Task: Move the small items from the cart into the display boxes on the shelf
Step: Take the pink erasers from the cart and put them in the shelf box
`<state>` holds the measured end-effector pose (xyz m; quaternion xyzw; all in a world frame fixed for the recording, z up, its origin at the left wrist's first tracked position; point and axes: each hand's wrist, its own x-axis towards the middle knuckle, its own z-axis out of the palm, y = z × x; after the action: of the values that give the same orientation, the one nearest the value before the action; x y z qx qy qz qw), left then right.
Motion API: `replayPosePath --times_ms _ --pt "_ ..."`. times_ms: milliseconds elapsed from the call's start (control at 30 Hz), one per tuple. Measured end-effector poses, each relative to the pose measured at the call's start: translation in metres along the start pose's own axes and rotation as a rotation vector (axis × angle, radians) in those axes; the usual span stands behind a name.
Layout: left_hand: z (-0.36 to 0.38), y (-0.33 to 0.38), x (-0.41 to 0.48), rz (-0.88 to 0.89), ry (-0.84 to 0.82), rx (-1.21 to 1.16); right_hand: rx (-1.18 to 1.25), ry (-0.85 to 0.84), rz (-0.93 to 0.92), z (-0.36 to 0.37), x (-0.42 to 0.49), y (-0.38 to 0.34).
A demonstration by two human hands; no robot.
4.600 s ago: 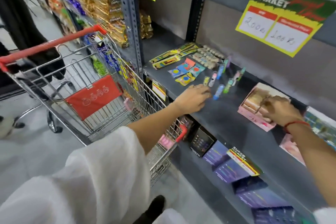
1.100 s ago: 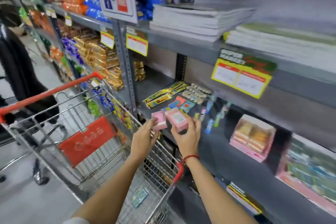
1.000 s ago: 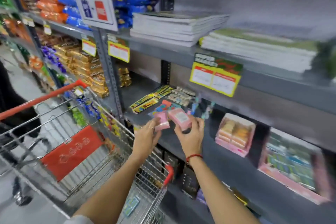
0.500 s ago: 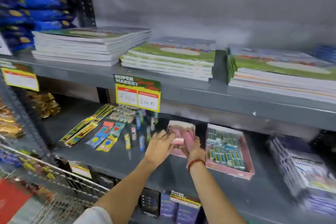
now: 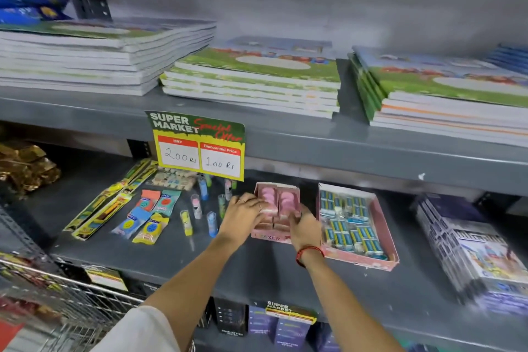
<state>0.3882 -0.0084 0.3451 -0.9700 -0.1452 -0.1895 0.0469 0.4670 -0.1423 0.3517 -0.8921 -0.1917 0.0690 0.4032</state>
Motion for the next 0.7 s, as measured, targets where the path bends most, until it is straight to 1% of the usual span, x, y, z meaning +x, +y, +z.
replayPosePath --times_ms 100,233,267,333,367,433,467,533,600,700 --pt "0.007 -0.004 0.01 -0.005 -0.078 -0.073 -0.131 -0.018 -0.067 0.0 0.005 -0.004" --pt "0.013 -0.01 0.014 0.017 -0.116 -0.027 -0.188 -0.043 -0.062 0.0 0.009 -0.009" --pt "0.014 -0.012 0.014 0.015 -0.131 -0.028 -0.183 -0.05 -0.061 0.0 0.008 -0.01" --pt "0.015 -0.014 0.012 0.009 -0.164 -0.035 -0.081 -0.088 -0.05 0.0 0.005 -0.015" --pt "0.015 -0.015 0.011 0.004 -0.172 -0.039 0.016 -0.117 -0.026 0.001 0.004 -0.017" --pt "0.013 -0.017 0.01 -0.005 -0.173 -0.042 0.057 -0.121 0.028 0.001 0.003 -0.019" --pt "0.012 -0.017 0.01 -0.007 -0.176 -0.04 0.024 -0.135 0.009 0.002 0.005 -0.019" --pt "0.007 -0.018 0.006 -0.001 -0.174 -0.026 -0.081 -0.147 -0.104 0.004 0.003 -0.019" --pt "0.002 -0.02 -0.001 -0.005 -0.142 -0.025 -0.156 -0.1 -0.162 0.006 0.0 -0.019" --pt "-0.01 -0.028 -0.016 -0.022 -0.084 -0.028 -0.17 -0.02 -0.247 0.01 -0.012 -0.029"
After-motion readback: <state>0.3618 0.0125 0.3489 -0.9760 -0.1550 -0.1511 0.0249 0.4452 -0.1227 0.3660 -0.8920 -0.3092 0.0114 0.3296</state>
